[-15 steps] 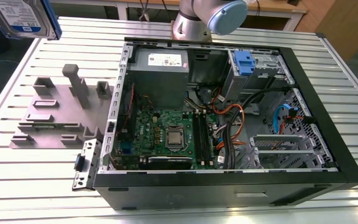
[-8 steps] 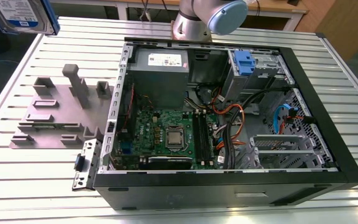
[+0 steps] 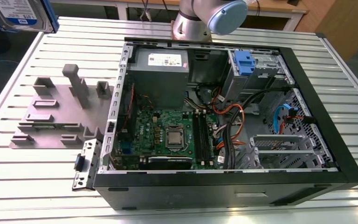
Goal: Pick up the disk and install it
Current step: 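Pick up the disk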
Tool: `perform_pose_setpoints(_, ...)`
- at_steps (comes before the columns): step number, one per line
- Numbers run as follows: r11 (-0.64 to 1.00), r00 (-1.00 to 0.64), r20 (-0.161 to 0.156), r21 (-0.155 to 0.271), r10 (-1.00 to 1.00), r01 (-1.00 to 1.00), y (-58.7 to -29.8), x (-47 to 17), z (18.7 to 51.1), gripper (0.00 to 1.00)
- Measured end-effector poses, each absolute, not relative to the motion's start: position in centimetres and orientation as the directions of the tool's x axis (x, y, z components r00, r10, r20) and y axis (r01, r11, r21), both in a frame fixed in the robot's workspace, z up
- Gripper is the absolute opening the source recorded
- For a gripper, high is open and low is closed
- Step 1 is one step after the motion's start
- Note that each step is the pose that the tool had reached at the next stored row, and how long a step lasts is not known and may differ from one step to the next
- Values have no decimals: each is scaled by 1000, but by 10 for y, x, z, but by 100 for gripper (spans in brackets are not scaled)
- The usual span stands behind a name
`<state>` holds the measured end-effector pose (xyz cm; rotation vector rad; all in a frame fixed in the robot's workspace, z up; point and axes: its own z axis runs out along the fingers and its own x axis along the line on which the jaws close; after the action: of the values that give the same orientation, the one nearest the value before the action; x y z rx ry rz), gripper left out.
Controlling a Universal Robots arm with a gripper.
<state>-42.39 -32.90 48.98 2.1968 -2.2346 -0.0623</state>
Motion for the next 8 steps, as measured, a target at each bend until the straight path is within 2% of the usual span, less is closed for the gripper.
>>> perform_pose_setpoints(8,17,-17,-23,33,-1000,-999,-329,-421,490,36)
